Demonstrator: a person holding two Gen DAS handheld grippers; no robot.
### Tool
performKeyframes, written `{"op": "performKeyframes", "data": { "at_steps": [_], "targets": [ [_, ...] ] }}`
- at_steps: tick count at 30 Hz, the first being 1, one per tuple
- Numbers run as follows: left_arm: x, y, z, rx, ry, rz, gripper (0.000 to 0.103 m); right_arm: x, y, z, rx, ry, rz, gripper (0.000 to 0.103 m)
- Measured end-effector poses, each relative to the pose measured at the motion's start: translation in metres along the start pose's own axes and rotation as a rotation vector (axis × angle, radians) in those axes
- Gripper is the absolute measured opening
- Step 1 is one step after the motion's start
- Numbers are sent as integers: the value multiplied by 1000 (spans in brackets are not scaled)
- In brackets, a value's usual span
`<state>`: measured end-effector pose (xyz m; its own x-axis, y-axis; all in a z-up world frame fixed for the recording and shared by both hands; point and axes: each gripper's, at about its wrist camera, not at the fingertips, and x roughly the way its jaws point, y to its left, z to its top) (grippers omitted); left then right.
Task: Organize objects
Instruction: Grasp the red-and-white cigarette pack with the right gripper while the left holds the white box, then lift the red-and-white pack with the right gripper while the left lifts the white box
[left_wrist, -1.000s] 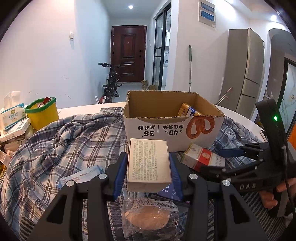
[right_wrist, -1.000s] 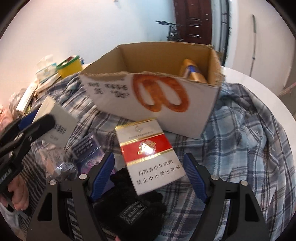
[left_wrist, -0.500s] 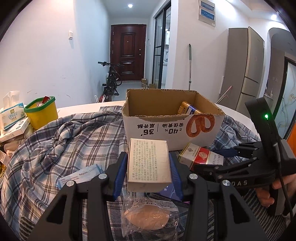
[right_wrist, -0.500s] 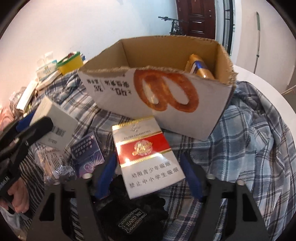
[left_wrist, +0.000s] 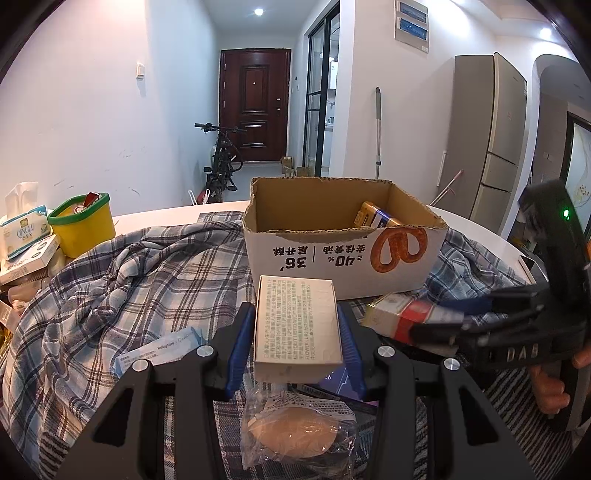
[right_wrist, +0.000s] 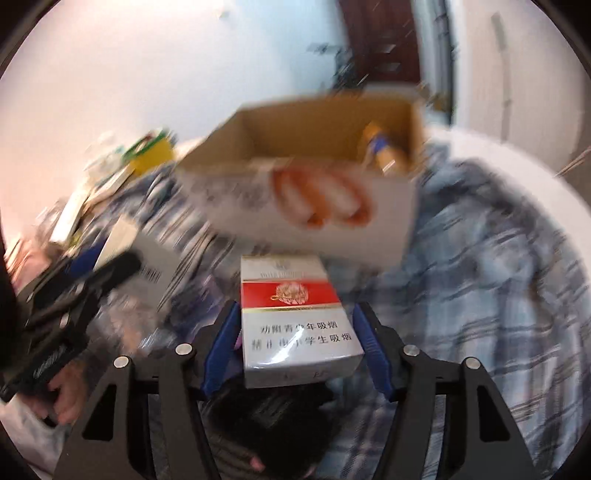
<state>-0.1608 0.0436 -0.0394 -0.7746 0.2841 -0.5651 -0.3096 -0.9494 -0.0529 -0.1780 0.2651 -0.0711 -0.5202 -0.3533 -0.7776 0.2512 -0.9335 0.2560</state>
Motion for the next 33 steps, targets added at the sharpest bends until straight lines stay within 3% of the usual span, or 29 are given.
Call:
{"op": "performKeyframes", "data": {
  "at_steps": [5, 8, 10, 14, 16, 17, 18, 20, 28, 33],
  "targets": [
    [0, 0, 0, 2, 2, 0, 47, 1, 13, 3, -59, -46, -35, 63],
    [1, 0, -1, 3, 4, -1, 47, 1, 15, 9, -61, -72, -28, 69],
    [1, -1, -1, 5, 5, -2, 47, 7, 15, 12, -55, -55, -13, 71],
    [1, -2, -2, 6, 5, -3, 47, 21, 14, 12, -46, -22, -62, 71],
    [1, -3, -1, 7, 6, -2, 47, 21, 15, 12, -56, -27, -66, 69],
    [1, -2, -2, 7, 7, -2, 47, 20, 17, 11, -68, -32, -67, 60],
    [2, -2, -2, 6, 8, -2, 47, 20, 18, 10, -76, -33, -73, 56],
    [1, -2, -2, 5, 7, -2, 47, 18, 21, 9, -92, -45, -97, 56],
    [-1, -3, -1, 8, -2, -3, 47, -13, 28, 5, -109, -203, -128, 56],
    [-4, -1, 0, -2, -19, 2, 47, -39, 35, 0, -123, -358, -168, 55]
  ]
}}
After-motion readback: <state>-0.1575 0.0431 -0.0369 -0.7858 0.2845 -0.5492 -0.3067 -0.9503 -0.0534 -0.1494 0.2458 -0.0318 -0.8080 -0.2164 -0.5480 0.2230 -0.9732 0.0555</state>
